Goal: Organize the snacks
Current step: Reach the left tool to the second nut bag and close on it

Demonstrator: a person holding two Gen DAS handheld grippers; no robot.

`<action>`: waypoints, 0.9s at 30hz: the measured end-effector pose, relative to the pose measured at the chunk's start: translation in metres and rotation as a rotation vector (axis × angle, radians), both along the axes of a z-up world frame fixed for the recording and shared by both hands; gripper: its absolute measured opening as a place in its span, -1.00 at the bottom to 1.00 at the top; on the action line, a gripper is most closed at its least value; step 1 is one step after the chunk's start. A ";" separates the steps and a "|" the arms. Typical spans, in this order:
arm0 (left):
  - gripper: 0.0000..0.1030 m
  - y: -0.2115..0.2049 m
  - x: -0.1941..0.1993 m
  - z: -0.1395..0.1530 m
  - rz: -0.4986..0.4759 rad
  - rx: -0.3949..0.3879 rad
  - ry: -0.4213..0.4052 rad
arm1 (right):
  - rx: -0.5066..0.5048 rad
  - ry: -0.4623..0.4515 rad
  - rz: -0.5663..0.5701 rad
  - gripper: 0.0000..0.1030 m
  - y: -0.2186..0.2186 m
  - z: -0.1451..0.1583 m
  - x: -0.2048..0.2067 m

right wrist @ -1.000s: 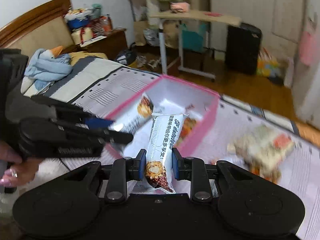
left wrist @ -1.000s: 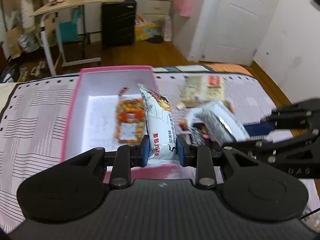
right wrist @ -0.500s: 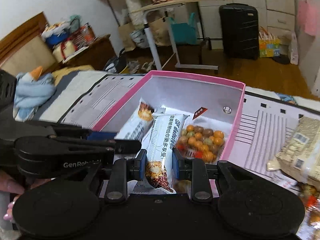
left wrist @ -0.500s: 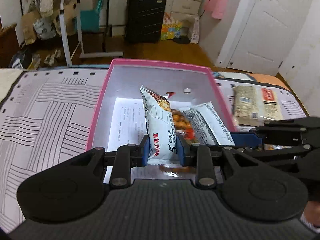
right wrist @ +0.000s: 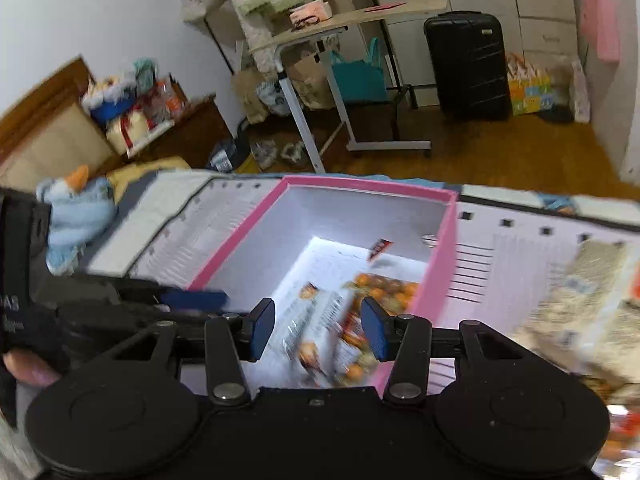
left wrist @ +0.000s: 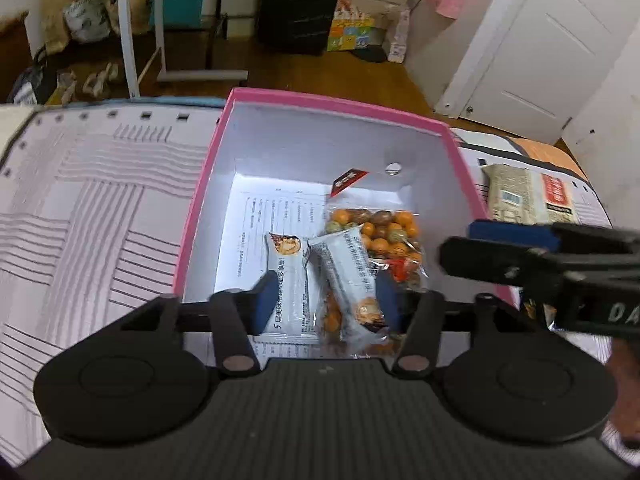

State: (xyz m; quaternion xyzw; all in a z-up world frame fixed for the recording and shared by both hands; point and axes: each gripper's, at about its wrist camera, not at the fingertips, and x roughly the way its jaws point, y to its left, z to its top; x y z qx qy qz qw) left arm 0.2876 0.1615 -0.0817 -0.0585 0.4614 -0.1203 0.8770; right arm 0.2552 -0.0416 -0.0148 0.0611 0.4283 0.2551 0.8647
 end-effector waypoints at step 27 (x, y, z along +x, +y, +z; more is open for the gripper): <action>0.12 -0.170 -0.079 0.081 -0.415 0.012 -0.088 | -0.239 0.019 -0.119 0.55 -0.153 0.042 -0.124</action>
